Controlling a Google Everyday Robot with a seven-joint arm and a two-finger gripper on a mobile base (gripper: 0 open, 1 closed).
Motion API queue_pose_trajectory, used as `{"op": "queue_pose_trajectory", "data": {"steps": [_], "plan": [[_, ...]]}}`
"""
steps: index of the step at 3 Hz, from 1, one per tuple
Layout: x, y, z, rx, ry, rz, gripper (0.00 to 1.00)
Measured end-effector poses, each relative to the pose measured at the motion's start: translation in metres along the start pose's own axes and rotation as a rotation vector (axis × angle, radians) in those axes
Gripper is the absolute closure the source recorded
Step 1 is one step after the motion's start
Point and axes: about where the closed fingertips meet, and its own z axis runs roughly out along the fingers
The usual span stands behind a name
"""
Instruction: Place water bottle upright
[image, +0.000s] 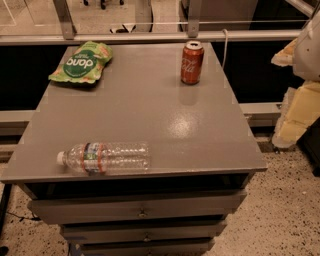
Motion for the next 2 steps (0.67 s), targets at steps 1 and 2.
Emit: {"op": "queue_pose_trajectory", "data": {"steps": [1, 2], "plan": [[0.000, 0.000, 0.000, 0.000, 0.000, 0.000, 0.00], [-0.010, 0.000, 0.002, 0.001, -0.018, -0.010, 0.00]]}}
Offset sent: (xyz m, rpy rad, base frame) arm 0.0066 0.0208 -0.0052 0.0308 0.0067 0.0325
